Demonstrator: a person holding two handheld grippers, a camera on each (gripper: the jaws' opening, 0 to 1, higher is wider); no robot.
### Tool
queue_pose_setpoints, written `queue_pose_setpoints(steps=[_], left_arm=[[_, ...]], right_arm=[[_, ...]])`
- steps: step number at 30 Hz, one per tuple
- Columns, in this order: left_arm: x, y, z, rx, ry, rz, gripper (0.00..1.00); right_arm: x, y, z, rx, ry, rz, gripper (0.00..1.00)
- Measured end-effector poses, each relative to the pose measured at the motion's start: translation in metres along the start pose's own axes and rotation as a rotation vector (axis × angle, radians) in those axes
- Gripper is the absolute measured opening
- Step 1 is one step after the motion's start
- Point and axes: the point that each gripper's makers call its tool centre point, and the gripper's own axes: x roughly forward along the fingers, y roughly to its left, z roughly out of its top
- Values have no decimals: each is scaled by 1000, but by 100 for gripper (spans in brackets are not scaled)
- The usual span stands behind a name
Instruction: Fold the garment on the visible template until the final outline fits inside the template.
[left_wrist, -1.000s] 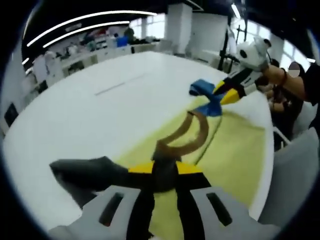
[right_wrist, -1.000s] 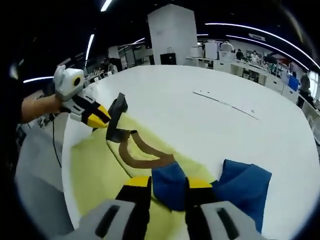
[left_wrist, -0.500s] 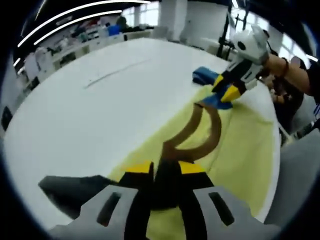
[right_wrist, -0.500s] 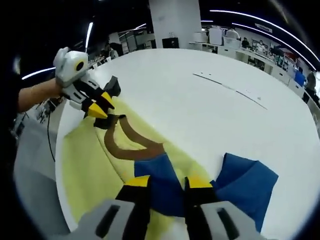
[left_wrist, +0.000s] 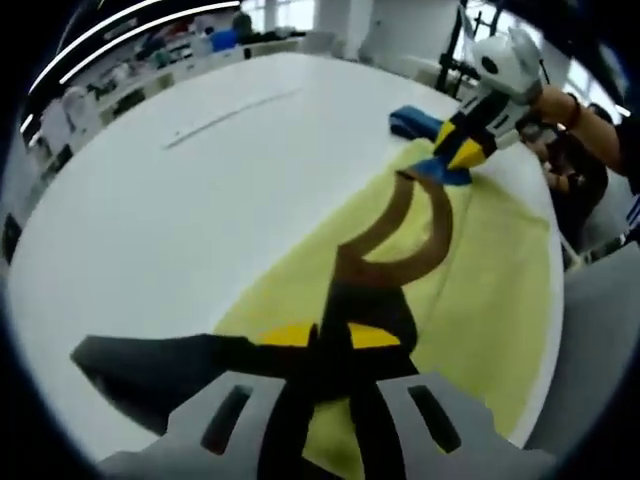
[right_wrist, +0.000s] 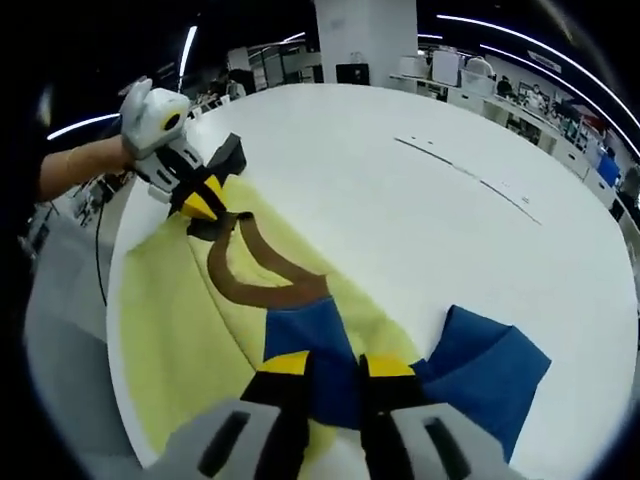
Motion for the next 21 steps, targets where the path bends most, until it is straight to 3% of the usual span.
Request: queue_pose_setpoints(steps=[6, 14, 21], left_arm=[[1, -5, 1, 60, 34, 7, 4], [-1, -8, 0, 132, 81, 40, 0], [-15, -7, 13, 175, 50, 93, 0]], right_arm=[[1, -4, -1, 3, 6, -19, 0], [0, -1, -1, -1, 6, -11, 0], [-15, -2, 11, -37, -36, -42, 0]])
